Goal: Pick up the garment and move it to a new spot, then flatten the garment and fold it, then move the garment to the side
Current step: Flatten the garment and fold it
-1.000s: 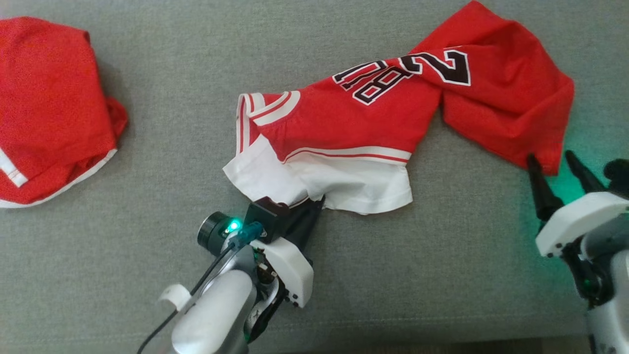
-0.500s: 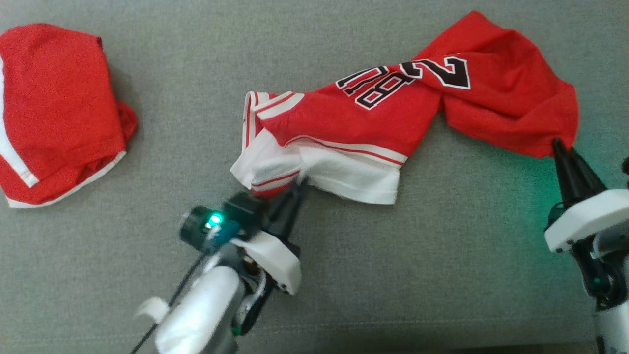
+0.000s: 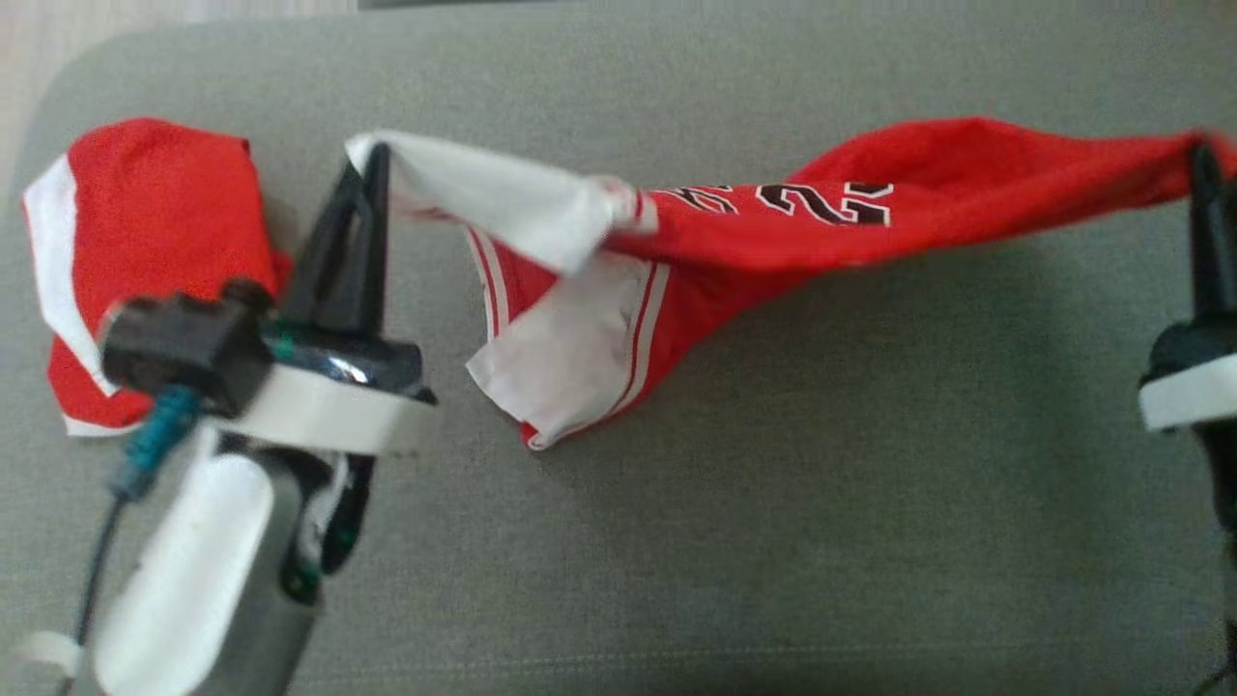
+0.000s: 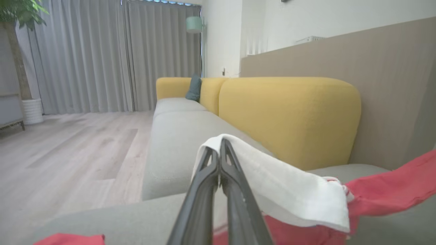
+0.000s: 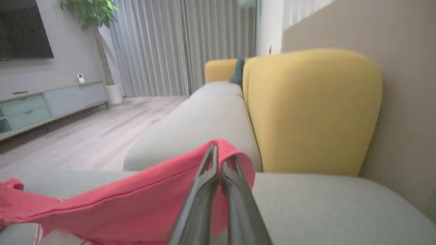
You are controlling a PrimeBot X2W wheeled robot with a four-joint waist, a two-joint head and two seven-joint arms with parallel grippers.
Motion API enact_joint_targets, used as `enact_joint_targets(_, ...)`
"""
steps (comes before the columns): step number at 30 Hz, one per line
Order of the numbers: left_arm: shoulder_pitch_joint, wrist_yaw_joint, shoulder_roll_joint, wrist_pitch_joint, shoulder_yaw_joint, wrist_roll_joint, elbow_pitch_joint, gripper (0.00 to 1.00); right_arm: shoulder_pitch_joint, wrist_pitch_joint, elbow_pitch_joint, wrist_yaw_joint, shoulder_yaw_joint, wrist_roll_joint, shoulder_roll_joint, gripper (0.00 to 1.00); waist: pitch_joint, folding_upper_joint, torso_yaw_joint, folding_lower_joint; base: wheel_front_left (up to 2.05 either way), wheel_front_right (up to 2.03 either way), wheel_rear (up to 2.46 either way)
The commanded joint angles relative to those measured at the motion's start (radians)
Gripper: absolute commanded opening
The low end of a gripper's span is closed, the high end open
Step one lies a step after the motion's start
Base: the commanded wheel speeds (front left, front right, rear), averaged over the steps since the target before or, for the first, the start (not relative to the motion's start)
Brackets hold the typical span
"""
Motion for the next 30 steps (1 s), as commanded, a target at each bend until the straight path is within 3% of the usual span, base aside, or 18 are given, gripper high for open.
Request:
enact_joint_targets(1,-0.071,0.005,0.034,0.007,0.053,0.001,-0.050,0.00,-0.048,-0.004,-0.053,-0.001,0.010,0.005,-0.027,0.00,-0.023,0.0000,0.004,0.0000,0.00,0.00,0.00)
enact_joint_targets(10,-0.316,-0.007,0.091,0.090,0.121,0.016,-0.136,0.00,-0.186,0.051,-0.158,-0.001,-0.008,0.029,-0.062,0.00,-0.089,0.0000,0.009,0.0000,0.00,0.00,0.00)
enact_joint_targets(17,-0.494,-0.049,0.070,0.132,0.104,-0.009,-0.061,0.00,-0.311,0.058,-0.135,-0.001,0.018,0.070,-0.065,0.00,-0.079,0.0000,0.003,0.0000,0.00,0.00,0.00)
enact_joint_targets(23,-0.646,-0.087,0.030,0.095,0.089,-0.021,0.132,0.00,-0.466,0.035,0.008,-0.001,0.084,0.109,-0.076,0.00,-0.031,0.0000,-0.003,0.0000,0.00,0.00,0.00)
enact_joint_targets(30,-0.858,-0.139,-0.013,-0.039,0.081,-0.008,0.509,0.00,-0.742,-0.105,0.319,-0.001,0.209,0.134,-0.056,0.00,-0.005,0.0000,-0.025,0.0000,0.00,0.00,0.00)
